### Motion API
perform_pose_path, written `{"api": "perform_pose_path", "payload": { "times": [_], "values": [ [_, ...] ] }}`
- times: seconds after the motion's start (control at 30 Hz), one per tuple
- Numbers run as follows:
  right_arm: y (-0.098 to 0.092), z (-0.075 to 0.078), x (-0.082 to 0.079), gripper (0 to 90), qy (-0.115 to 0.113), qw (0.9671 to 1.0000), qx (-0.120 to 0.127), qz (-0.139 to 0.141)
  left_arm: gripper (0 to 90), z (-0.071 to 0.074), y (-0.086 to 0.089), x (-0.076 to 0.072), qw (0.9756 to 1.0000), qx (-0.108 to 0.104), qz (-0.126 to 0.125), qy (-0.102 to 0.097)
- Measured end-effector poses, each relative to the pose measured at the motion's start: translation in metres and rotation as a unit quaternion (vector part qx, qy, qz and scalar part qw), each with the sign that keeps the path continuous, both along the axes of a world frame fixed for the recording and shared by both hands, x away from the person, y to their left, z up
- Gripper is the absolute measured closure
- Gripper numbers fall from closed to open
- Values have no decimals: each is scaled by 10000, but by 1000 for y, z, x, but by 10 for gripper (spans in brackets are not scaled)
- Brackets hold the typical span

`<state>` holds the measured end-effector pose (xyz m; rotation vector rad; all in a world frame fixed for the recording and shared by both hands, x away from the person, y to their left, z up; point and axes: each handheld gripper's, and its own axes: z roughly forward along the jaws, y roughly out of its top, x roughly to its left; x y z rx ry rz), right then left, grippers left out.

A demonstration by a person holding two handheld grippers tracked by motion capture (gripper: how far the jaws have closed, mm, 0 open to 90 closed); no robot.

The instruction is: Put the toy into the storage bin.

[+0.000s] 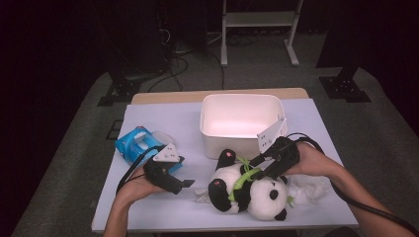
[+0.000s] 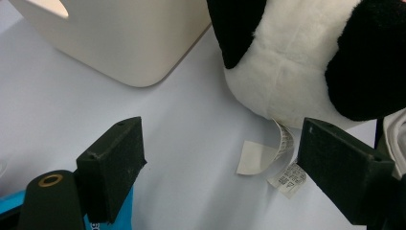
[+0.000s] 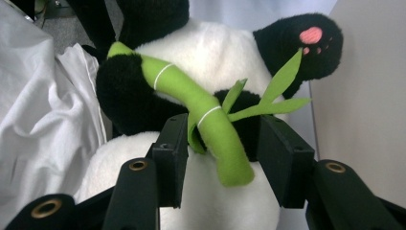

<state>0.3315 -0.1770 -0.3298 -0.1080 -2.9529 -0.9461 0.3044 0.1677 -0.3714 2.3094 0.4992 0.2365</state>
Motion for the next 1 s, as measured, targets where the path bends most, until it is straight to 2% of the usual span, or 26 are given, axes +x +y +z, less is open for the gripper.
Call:
{"api": "perform_pose_path", "payload": {
  "times": [0.27, 0.53, 0.73, 0.83, 1.0],
  "values": [
    [-1, -9, -1, 573, 70, 10000, 19, -5, 152, 0, 0, 0, 10000, 12, -1, -2],
    [-2, -11, -3, 718, 80, 9999, 90, 38, 152, 0, 1, 0, 10000, 14, 5, 4],
    [-2, -9, -6, 754, 17, 9999, 110, 108, 152, -1, 0, 0, 10000, 8, 5, 9],
    [-1, -7, -9, 764, -121, 9998, 56, 172, 152, -1, 0, 0, 10000, -5, 22, 11],
    [0, -1, -11, 775, -226, 9996, 32, 184, 152, -1, 0, 0, 10000, 10, 17, 14]
  ]
}}
